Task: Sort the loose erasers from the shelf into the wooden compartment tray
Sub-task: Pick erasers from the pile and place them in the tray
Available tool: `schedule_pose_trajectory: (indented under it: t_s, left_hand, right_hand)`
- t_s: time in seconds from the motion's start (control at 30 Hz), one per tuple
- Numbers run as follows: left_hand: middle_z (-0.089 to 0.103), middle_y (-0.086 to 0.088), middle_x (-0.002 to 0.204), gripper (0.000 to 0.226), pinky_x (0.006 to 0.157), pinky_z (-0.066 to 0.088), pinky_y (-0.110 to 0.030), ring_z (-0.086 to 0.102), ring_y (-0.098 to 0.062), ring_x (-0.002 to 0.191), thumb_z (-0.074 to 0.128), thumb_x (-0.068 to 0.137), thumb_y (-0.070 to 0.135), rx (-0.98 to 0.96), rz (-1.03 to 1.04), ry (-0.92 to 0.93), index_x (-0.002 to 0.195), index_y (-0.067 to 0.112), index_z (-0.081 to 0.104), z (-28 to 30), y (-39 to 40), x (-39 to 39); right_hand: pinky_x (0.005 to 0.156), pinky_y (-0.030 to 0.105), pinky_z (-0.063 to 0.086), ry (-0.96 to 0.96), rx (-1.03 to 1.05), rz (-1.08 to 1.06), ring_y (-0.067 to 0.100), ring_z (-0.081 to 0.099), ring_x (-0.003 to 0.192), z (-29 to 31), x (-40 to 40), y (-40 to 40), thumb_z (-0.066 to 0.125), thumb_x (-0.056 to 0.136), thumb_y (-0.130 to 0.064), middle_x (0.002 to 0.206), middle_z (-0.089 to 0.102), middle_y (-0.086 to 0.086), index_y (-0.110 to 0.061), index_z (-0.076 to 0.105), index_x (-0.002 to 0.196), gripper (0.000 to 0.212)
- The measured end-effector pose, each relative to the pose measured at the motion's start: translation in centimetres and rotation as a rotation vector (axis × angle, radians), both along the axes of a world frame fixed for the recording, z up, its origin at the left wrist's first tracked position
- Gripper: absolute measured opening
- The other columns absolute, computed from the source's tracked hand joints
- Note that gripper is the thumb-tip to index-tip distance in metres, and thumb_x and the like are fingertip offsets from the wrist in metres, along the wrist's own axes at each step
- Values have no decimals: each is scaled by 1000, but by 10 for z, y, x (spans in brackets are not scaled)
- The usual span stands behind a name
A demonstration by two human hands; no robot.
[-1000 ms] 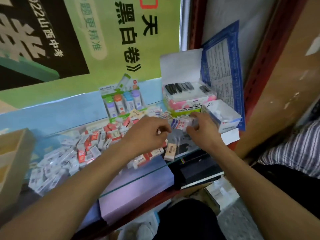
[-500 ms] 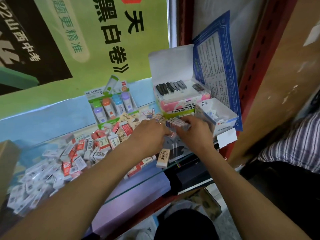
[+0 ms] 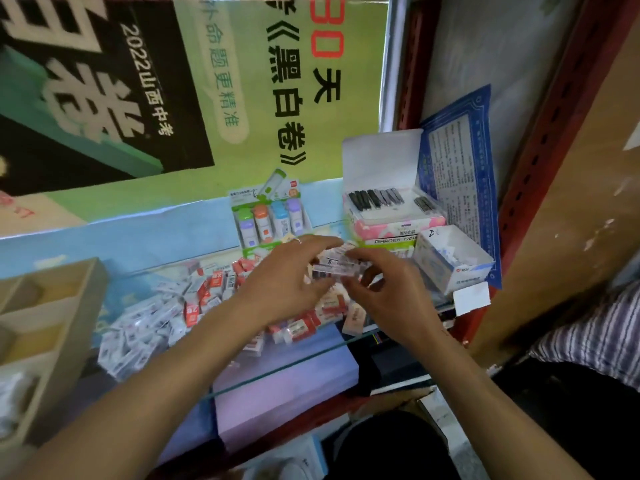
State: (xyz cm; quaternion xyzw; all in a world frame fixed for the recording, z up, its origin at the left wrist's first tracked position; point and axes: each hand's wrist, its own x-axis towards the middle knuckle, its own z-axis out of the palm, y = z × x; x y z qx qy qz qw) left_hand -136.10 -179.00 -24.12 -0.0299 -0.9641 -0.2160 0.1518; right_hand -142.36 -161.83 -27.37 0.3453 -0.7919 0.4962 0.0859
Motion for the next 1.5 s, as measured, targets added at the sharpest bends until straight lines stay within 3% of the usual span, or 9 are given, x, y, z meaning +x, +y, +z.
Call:
schedule_pose_trajectory:
  t_s: [0.13, 0.3, 0.43, 0.6, 0.77, 0.9, 1.0, 1.17, 1.5]
  left_hand:
    - [62, 17, 118, 48, 92, 36, -5, 53, 6, 106, 73, 82, 14, 118, 58, 128, 125, 29, 61, 0, -26, 58]
    - [68, 19, 104, 40, 86, 49, -18, 63, 0, 92, 70, 74, 25, 318, 250, 310, 112, 36, 66, -16, -58, 133]
    - [64, 22, 113, 45, 91, 51, -25, 62, 1, 103, 69, 78, 18, 380, 373, 441, 118, 36, 59, -29, -81, 183]
    - [61, 18, 120, 48, 93, 49, -25, 59, -6, 113, 69, 80, 16, 492, 518, 543, 122, 38, 58, -42, -100, 226]
    - [64, 13, 115, 48, 88, 48, -17, 62, -3, 106, 67, 79, 15, 411, 683, 592, 119, 37, 57, -49, -120, 270]
    - [65, 18, 100, 25, 87, 42, -13, 59, -1, 98, 61, 80, 14, 288, 890, 605, 103, 23, 67, -60, -144, 314]
    - [62, 16, 88, 21, 83, 42, -24, 58, -12, 91, 51, 80, 22, 159, 1028, 557, 90, 21, 69, -70, -159, 334]
    - [69, 10, 87, 26, 88, 46, -45, 56, -17, 88, 46, 79, 25, 125, 1019, 494, 88, 24, 70, -76, -163, 333]
    - [69, 13, 88, 22, 93, 43, -46, 59, -15, 86, 48, 80, 25, 163, 1009, 467, 87, 27, 70, -77, -166, 335]
  right_hand:
    - [67, 23, 51, 87, -4, 153, 14, 59, 72, 10, 40, -33, 73, 83, -15, 93, 61, -12, -20, 63, 121, 39]
    - [70, 6, 39, 185, 81, 298, 1, 51, 80, 22, 82, -81, 75, 82, -19, 98, 52, -20, -23, 60, 120, 41]
    - [79, 16, 42, 291, 140, 393, 3, 52, 94, 23, 113, -123, 74, 81, -23, 111, 62, -6, -20, 63, 118, 39]
    - [75, 13, 42, 299, 124, 523, 1, 48, 83, 25, 151, -167, 70, 80, -19, 104, 60, -4, -19, 62, 114, 36]
    - [75, 34, 54, 211, 164, 596, 11, 60, 82, 30, 189, -206, 73, 77, -20, 97, 65, -4, -19, 65, 110, 34]
    - [69, 16, 44, 169, 266, 587, 6, 55, 75, 35, 208, -231, 75, 76, -26, 82, 58, -13, -22, 66, 109, 35]
    - [71, 23, 47, 175, 358, 628, 8, 56, 75, 36, 218, -247, 75, 74, -30, 80, 60, -12, -21, 66, 105, 34]
    - [61, 19, 42, 177, 527, 649, 6, 53, 67, 34, 224, -271, 77, 69, -32, 78, 61, -7, -21, 69, 98, 32]
    - [59, 4, 41, 54, 608, 738, -12, 55, 62, 38, 211, -279, 82, 69, -20, 74, 59, -18, -17, 73, 96, 28]
